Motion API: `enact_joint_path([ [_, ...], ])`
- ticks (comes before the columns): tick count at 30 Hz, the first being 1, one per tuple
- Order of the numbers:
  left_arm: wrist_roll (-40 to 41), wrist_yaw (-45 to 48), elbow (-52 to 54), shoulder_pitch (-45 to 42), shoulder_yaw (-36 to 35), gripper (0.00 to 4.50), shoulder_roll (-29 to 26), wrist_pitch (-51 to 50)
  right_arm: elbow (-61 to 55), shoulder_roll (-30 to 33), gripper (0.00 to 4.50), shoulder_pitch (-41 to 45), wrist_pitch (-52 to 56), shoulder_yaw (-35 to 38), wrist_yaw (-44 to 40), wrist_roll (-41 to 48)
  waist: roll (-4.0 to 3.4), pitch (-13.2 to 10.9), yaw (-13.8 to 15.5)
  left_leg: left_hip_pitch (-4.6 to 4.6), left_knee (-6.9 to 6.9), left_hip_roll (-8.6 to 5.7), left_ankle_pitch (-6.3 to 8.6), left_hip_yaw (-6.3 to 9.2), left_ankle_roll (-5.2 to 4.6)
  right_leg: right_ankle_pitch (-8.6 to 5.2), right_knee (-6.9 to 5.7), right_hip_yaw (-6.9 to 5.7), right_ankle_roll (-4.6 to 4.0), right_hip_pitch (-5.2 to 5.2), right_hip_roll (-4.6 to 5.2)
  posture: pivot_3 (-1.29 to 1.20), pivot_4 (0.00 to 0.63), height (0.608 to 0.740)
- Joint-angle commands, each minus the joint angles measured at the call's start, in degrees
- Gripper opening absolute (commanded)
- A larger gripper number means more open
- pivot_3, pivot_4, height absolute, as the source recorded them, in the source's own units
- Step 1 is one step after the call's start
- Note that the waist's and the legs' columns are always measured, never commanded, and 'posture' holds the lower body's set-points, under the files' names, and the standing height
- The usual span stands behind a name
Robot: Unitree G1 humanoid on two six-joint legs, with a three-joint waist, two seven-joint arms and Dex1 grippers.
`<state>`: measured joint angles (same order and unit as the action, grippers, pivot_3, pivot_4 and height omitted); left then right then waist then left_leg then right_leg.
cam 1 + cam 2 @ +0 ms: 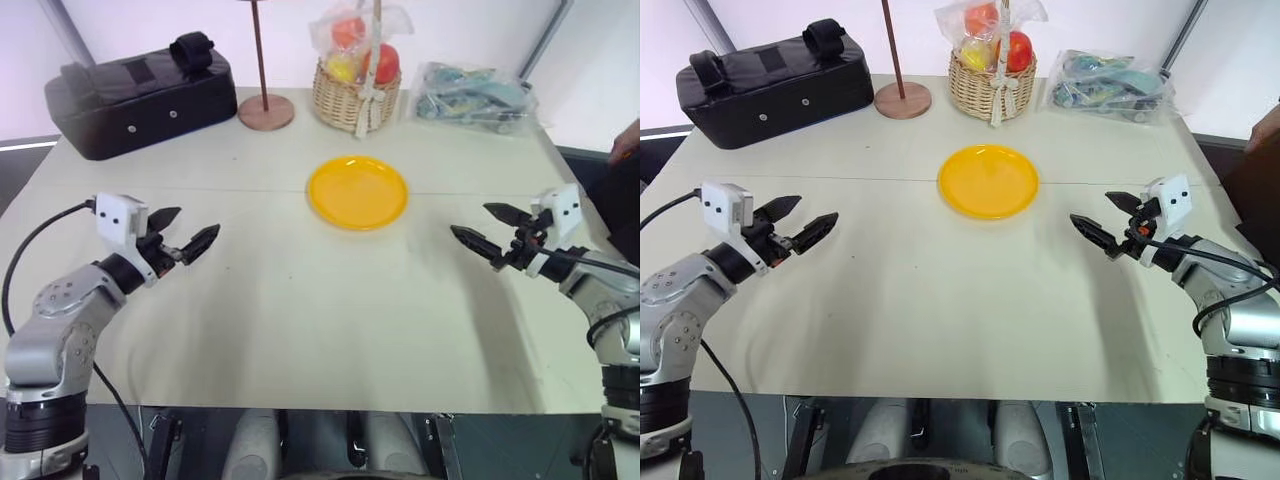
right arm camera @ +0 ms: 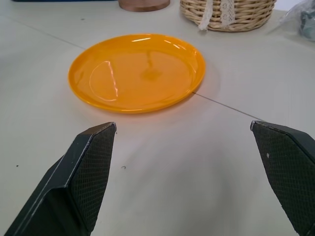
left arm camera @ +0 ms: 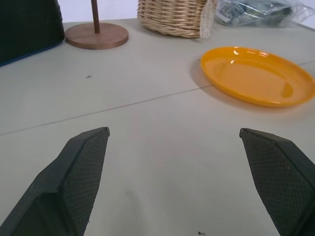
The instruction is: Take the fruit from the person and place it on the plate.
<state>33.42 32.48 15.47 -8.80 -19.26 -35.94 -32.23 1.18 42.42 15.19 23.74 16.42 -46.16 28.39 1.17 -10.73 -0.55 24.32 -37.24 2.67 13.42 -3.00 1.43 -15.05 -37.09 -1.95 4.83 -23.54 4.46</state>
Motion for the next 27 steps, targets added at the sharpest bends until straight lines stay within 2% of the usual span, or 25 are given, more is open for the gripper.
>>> enact_joint_path([
  [1,0.30,-0.01,1.53,-0.16,-1.73,4.44,-0.21,1.21,-1.84,0.83,4.50,0.39,-0.05,1.06,-0.30,0.20,0.00,0.00,0.02,0.00,0.00,0.00,0.00,0.00,0.00,0.00,0.00,0.00,0.00,0.00,0.00,0.00,0.150,0.740],
  [27,-1.30,0.04,-0.20,-0.04,-1.94,4.44,-0.53,2.29,-1.45,-0.53,4.50,1.12,-0.31,-0.86,-0.31,-0.44,0.00,0.00,-0.02,0.00,0.00,-0.01,0.00,0.00,0.00,0.00,0.00,0.00,0.00,0.00,0.00,0.00,0.150,0.740],
])
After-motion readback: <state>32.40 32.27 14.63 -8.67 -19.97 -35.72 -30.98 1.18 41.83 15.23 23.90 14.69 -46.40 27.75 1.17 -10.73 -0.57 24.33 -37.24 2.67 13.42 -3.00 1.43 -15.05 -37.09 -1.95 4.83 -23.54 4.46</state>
